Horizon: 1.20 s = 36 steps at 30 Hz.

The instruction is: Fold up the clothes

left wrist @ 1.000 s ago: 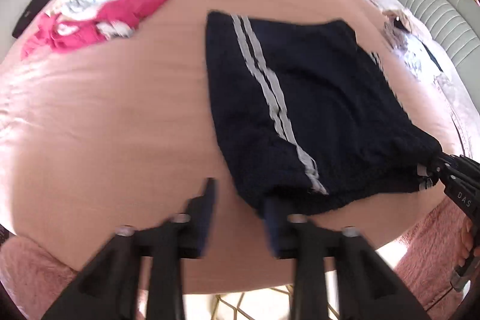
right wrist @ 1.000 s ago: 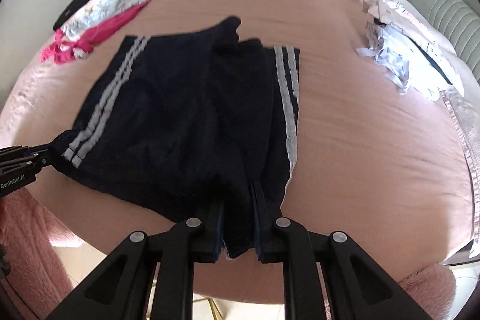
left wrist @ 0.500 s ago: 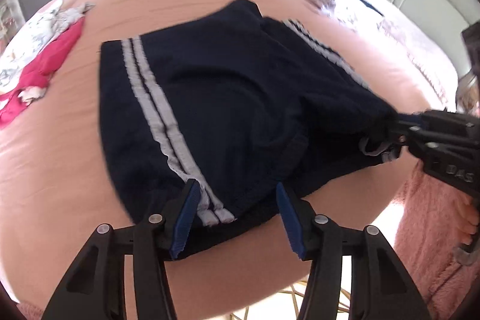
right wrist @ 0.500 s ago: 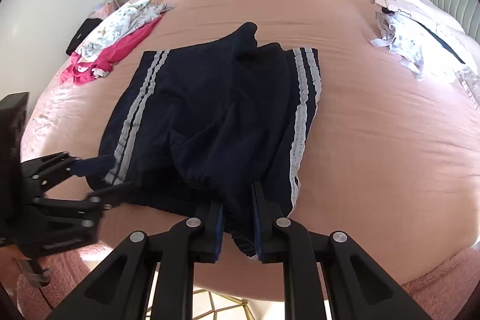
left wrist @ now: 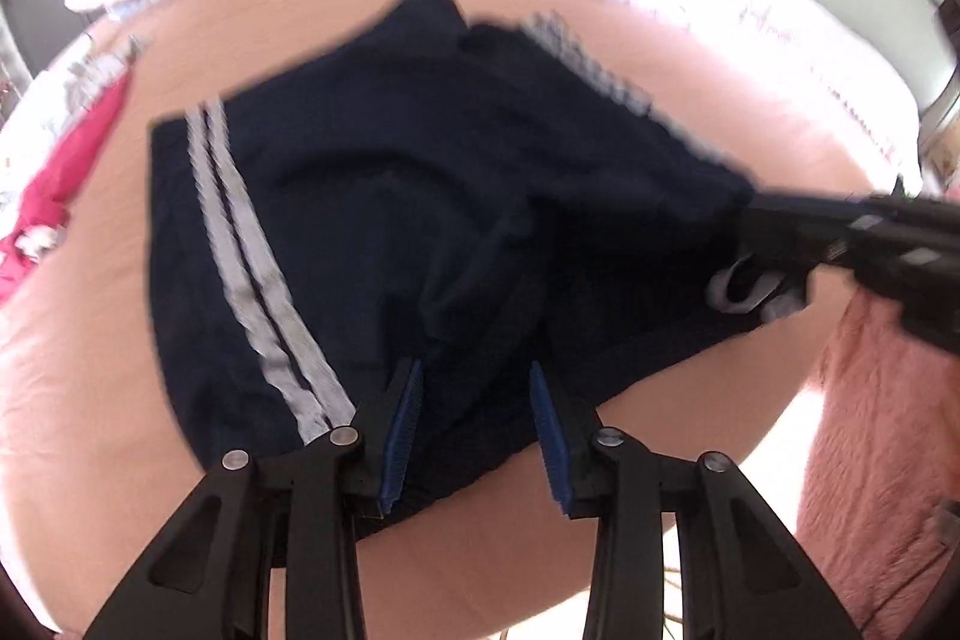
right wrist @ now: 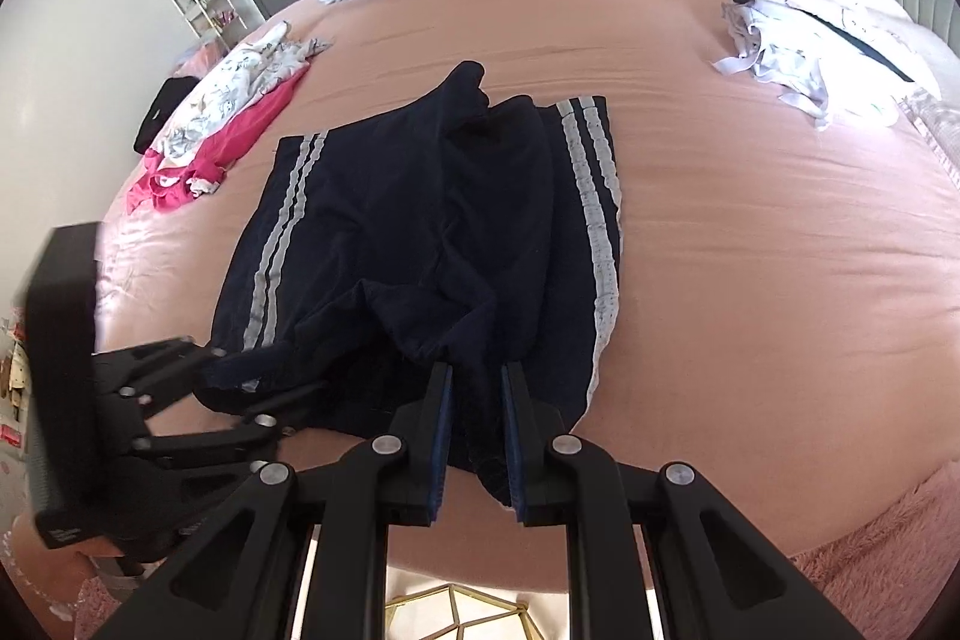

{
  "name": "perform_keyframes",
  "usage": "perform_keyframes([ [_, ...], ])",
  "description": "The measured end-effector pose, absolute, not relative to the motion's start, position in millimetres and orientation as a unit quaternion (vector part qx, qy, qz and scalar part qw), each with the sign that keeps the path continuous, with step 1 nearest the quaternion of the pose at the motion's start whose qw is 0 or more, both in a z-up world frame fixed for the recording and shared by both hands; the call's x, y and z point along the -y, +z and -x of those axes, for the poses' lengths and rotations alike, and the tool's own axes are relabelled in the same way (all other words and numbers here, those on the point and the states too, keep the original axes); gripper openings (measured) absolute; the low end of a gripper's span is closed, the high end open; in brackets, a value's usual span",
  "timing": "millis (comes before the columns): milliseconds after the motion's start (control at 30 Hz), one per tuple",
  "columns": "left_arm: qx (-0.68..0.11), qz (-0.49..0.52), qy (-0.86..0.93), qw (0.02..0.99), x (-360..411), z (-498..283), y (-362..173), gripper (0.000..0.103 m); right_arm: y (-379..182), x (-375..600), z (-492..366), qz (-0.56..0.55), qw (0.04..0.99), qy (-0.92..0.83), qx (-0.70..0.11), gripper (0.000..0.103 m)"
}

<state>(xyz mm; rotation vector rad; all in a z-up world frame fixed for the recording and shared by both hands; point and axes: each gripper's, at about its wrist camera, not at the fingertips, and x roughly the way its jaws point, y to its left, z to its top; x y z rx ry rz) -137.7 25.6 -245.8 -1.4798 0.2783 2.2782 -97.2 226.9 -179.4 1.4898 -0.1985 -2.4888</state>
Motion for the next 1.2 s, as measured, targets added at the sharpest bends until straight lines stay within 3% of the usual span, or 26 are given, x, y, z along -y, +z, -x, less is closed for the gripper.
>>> perform_keyframes([
  [100,-0.098,0.521,0.829,0.179,-25,143,-242,0.017,-175,-228,95,-0.503,0.101,-0.856,0.062,0.014],
  [300,-0.041,0.493,0.859,0.132,2,153,-222,0.013,-174,-237,91,-0.505,0.065,-0.861,0.018,0.015],
  [433,-0.005,0.490,0.859,0.146,9,160,-218,0.013,-174,-200,78,-0.497,0.140,-0.856,-0.022,0.017],
  [500,-0.006,0.496,0.855,0.152,9,160,-220,0.013,-179,-177,74,-0.492,0.157,-0.855,-0.051,0.031],
  [700,-0.039,0.521,0.841,0.143,16,145,-236,0.014,-213,-155,85,-0.510,0.077,-0.849,-0.112,0.034],
  [1067,-0.002,0.472,0.877,0.093,39,128,-216,0.015,-202,-199,64,-0.507,0.062,-0.859,-0.046,0.034],
  [1200,-0.012,0.465,0.884,0.043,47,126,-209,0.013,-206,-200,65,-0.512,0.055,-0.856,-0.049,0.041],
])
